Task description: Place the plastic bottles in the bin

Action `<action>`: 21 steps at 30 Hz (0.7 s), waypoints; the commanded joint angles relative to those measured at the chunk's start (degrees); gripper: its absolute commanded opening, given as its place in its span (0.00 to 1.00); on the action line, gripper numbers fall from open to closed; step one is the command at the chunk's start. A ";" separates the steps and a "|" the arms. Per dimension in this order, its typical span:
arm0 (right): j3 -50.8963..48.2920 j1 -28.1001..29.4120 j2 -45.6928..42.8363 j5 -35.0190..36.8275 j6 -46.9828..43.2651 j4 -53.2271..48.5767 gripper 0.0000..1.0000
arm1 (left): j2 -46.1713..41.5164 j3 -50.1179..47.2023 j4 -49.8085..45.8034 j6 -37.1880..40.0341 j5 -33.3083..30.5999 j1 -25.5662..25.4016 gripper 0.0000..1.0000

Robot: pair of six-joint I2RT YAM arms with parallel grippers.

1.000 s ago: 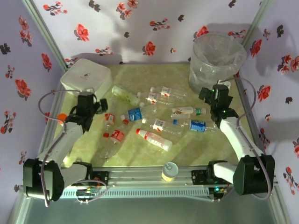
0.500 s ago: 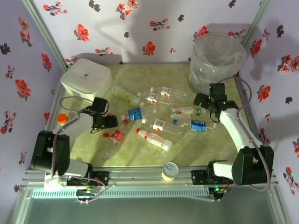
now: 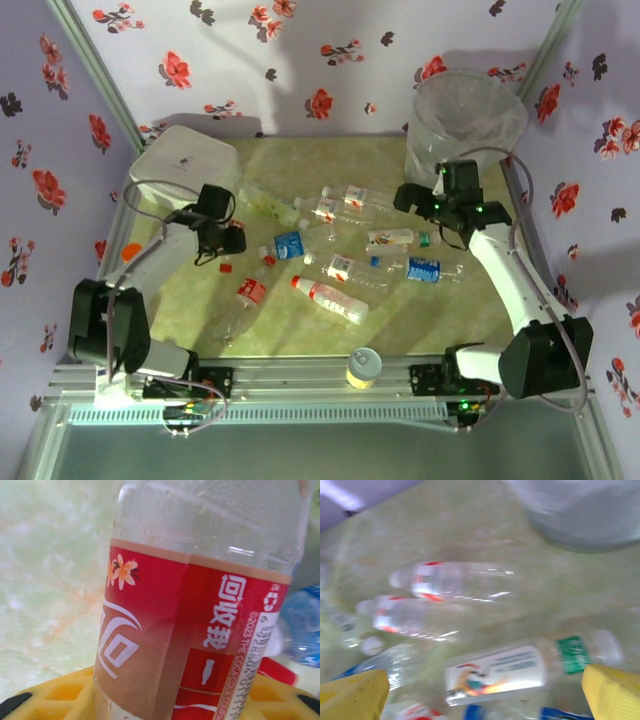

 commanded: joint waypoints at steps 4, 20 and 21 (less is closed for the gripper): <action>4.38 7.45 4.31 -19.20 9.50 18.82 1.00 | -2.40 6.23 3.88 4.98 18.01 -6.67 0.43; 14.37 12.75 17.88 -17.68 10.65 17.57 0.89 | 2.90 5.77 21.60 1.37 31.23 -15.16 0.35; 15.06 12.82 18.07 -16.78 9.69 15.84 0.90 | 2.98 5.34 22.73 1.20 31.31 -15.41 0.34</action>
